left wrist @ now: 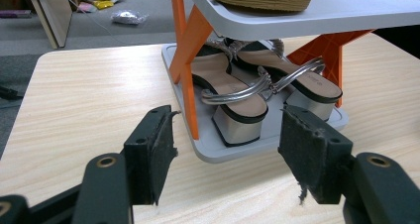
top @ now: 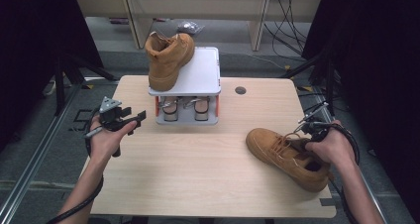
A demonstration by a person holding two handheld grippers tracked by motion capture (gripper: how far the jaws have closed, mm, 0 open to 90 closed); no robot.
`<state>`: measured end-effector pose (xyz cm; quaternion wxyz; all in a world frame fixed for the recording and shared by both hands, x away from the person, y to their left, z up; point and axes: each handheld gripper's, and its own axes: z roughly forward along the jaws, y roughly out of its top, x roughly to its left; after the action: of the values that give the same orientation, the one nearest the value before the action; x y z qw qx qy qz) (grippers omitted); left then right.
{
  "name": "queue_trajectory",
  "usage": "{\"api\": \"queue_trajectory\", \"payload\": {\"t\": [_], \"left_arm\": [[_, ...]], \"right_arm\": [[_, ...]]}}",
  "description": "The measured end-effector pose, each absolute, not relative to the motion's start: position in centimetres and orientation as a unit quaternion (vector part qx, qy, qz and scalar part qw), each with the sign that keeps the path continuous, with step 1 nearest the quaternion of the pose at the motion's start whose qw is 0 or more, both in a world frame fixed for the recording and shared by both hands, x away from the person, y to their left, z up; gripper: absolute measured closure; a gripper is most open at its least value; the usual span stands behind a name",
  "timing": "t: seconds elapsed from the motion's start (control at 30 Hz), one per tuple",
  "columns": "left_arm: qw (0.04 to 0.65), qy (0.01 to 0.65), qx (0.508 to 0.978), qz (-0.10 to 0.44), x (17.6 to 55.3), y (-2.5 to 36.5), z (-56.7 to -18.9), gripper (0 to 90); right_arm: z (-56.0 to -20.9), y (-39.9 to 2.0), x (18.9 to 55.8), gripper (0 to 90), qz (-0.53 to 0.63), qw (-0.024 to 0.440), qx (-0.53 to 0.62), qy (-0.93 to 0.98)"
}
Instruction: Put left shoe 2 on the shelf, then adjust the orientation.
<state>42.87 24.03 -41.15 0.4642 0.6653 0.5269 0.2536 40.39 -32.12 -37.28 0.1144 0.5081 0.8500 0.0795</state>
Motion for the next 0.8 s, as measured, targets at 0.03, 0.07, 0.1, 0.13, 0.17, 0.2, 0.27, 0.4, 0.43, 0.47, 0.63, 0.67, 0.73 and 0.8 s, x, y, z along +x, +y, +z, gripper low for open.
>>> {"api": "queue_trajectory", "payload": {"t": [0.03,0.07,0.1,0.13,0.17,0.2,0.27,0.4,0.43,0.47,0.63,0.67,0.73,0.8], "left_arm": [[0.462,0.527,0.666,0.254,42.9,24.0,-41.1,37.7],[0.462,0.527,0.667,0.254,42.9,24.0,-41.1,37.6],[0.462,0.527,0.666,0.254,42.9,24.0,-41.1,37.6],[0.462,0.528,0.666,0.254,42.9,24.0,-41.1,37.6],[0.465,0.526,0.666,0.254,42.8,24.0,-41.1,37.6],[0.465,0.525,0.666,0.254,42.8,23.9,-41.1,37.6],[0.466,0.525,0.666,0.254,42.8,24.0,-41.0,37.6],[0.466,0.526,0.665,0.254,42.9,24.0,-41.1,37.6],[0.466,0.526,0.664,0.254,42.9,23.9,-41.0,37.6],[0.467,0.526,0.664,0.254,42.8,23.9,-41.0,37.6],[0.467,0.524,0.665,0.254,42.6,24.0,-41.0,37.6],[0.466,0.524,0.666,0.255,42.5,24.0,-40.9,37.6],[0.468,0.523,0.666,0.255,42.4,24.1,-41.0,37.6],[0.466,0.524,0.665,0.254,42.3,24.2,-41.0,37.6]], "right_arm": [[-37.2,-32.1,40.5,86.3,0.081,0.120,0.504,0.851],[-37.0,-31.9,40.4,86.3,0.076,0.115,0.513,0.847],[-37.0,-32.0,40.4,86.4,0.088,0.121,0.515,0.844],[-36.9,-32.1,40.5,86.4,0.086,0.125,0.512,0.846],[-36.9,-32.4,40.7,86.4,0.097,0.125,0.505,0.849],[-36.7,-32.5,40.7,86.4,0.094,0.143,0.498,0.850],[-36.3,-32.0,40.6,86.3,0.096,0.136,0.531,0.831],[-35.6,-32.2,41.1,86.3,0.112,0.147,0.521,0.834],[-35.4,-32.3,41.3,86.3,0.109,0.150,0.508,0.841],[-35.2,-32.1,41.4,86.4,0.119,0.142,0.519,0.835],[-34.7,-31.3,42.0,86.3,0.133,0.149,0.536,0.820],[-34.6,-31.3,42.1,86.3,0.137,0.147,0.532,0.823],[-34.4,-31.2,42.4,86.3,0.144,0.150,0.533,0.820],[-34.3,-30.9,42.7,86.3,0.148,0.155,0.535,0.817]]}}
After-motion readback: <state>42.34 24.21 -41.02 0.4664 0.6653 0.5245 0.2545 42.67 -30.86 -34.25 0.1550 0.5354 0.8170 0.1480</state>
